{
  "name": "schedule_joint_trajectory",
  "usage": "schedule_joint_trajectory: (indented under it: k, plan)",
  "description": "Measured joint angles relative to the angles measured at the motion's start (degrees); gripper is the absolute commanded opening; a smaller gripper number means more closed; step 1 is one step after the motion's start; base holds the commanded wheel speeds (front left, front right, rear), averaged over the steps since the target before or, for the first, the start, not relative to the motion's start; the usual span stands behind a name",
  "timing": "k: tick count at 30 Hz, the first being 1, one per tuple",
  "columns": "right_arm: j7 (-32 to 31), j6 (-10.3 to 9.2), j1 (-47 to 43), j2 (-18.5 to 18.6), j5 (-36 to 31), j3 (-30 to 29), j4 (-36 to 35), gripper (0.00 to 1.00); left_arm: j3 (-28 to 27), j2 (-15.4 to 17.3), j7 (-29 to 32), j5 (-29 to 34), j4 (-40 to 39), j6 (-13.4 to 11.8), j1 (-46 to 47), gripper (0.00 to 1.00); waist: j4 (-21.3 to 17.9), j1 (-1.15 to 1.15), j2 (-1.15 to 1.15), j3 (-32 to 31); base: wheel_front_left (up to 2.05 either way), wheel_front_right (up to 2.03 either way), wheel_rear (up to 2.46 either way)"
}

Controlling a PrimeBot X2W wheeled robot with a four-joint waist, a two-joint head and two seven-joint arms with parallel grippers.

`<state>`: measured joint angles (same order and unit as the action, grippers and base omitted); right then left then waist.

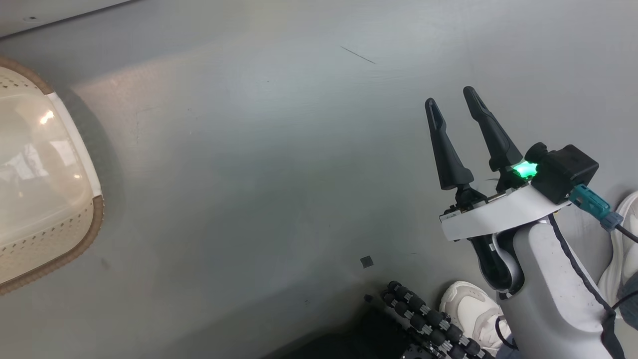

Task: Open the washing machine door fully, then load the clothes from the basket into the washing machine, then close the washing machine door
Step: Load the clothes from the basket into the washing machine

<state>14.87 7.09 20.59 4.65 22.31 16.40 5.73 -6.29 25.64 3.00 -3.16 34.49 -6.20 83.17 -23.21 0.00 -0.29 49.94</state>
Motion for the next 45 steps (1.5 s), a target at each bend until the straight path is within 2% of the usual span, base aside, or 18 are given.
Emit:
schedule_joint_trajectory:
  k: [2, 5, 6, 7, 8, 18, 29, 36, 45]
  plan:
    - [0.0, 0.00, 0.0, 0.0, 0.0, 0.0, 0.0, 1.00, 0.2, 0.1, 0.1, 0.3, 0.7, 0.0, 0.0, 0.35, 0.0, 0.00, 0.00, 0.0, 0.00, 0.00, 0.00]
    - [0.0, 0.00, 0.0, 0.0, 0.0, -0.2, 0.0, 1.00, 0.5, 0.1, 1.1, 0.4, 2.4, 0.0, 0.0, 0.49, 0.3, 0.00, 0.00, -0.1, 0.00, 0.00, 0.00]
    - [0.0, 0.00, 0.1, 0.0, 0.0, -0.6, 0.0, 1.00, 0.6, 0.0, 1.1, 0.4, 2.9, 0.0, 0.0, 0.60, 0.4, 0.00, 0.00, -0.1, 0.00, 0.00, 0.00]
    - [0.0, 0.00, 0.1, 0.0, 0.0, -1.4, 0.0, 1.00, 0.8, -0.3, 1.1, 0.4, 3.2, 0.0, 0.0, 0.90, 0.6, 0.00, 0.00, -0.1, 0.00, 0.00, 0.00]
    - [0.0, 0.00, 0.1, 0.3, 0.0, -1.9, 0.0, 1.00, 0.8, -0.7, 1.1, 0.5, 3.6, 0.0, 0.0, 1.00, 0.8, 0.00, 0.00, -0.1, 0.00, 0.00, 0.00]
    - [0.0, 0.00, 1.0, 0.6, 0.0, -2.3, 0.2, 1.00, 0.4, -2.0, 0.4, 0.8, 7.9, -0.3, -0.1, 1.00, 2.9, 0.00, 0.00, -1.8, 0.00, 0.00, 0.00]
    - [0.0, 0.00, 0.9, 0.7, 0.0, -4.3, 0.4, 1.00, 0.2, -5.0, -1.5, 0.2, 10.7, -0.4, -1.6, 1.00, 5.0, -0.01, 0.00, -4.6, 0.00, 0.00, 0.00]
    - [0.0, 0.00, 0.8, 0.7, -0.1, -5.7, 0.4, 1.00, 0.8, -8.0, -3.5, -0.4, 12.2, -0.4, -3.9, 1.00, 6.8, -0.01, 0.00, -6.3, 0.00, 0.00, 0.00]
    - [0.0, 0.00, 0.7, 1.6, -0.6, -7.3, 0.0, 1.00, 1.9, -12.7, -5.5, -1.9, 12.8, 1.1, -7.2, 1.00, 9.7, -0.01, 0.00, -8.4, 0.00, 0.00, 0.00]
